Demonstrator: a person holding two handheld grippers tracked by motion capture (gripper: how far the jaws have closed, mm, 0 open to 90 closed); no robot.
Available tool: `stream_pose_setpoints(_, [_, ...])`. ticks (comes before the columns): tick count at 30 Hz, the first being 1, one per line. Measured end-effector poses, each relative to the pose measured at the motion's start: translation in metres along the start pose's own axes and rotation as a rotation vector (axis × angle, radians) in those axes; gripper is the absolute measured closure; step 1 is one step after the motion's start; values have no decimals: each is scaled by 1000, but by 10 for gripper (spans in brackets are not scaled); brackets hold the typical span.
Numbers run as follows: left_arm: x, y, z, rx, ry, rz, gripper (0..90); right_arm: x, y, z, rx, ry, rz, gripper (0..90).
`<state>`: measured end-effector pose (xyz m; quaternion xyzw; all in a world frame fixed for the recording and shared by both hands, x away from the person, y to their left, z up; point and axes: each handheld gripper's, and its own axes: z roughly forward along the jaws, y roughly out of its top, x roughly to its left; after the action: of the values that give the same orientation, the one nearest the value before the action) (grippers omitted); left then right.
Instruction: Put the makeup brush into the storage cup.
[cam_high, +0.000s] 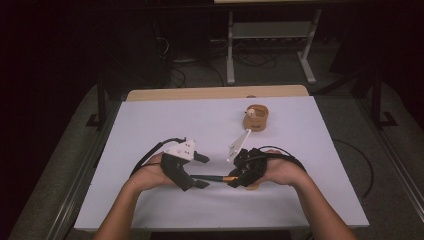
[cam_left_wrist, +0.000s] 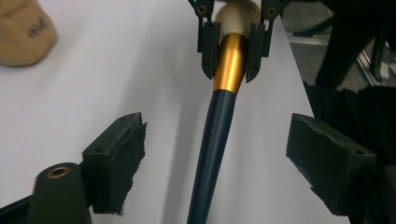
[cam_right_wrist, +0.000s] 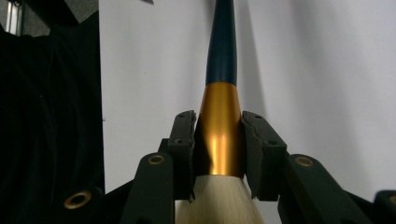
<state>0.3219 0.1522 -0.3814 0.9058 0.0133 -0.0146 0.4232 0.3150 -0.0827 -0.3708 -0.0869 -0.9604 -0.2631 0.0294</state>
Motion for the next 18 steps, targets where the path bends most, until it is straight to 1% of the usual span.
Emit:
stream_pose_setpoints(1, [-1, 1, 2, 18, -5, 1, 208, 1, 0, 1, 3, 1, -7, 657])
stream_pose_setpoints(3, [-2, 2, 6, 51, -14, 19, 233, 2, 1, 2, 9, 3, -7, 657])
stream_pose_setpoints(5, [-5, 4, 10, 70, -20, 25, 242, 3, 1, 2, 10, 2, -5, 657])
stream_pose_setpoints(7, [-7, 5, 12, 93, -27, 33, 270, 4, 1, 2, 8, 8, -7, 657])
stream_pose_setpoints(11, [-8, 7, 15, 118, -28, 53, 318, 5, 3, 4, 13, 16, -4, 657])
stream_pose_setpoints(14, [-10, 9, 18, 148, -22, 62, 336, 6, 3, 6, 22, 15, -13, 657])
stream_pose_setpoints(15, [-10, 9, 18, 148, -22, 62, 346, 6, 3, 6, 22, 15, -13, 657])
stream_pose_setpoints(16, [-11, 10, 19, 168, -20, 74, 361, 7, 4, 6, 24, 19, -15, 657])
stream_pose_setpoints(18, [-11, 11, 20, 183, -18, 87, 388, 7, 4, 7, 26, 21, -16, 657])
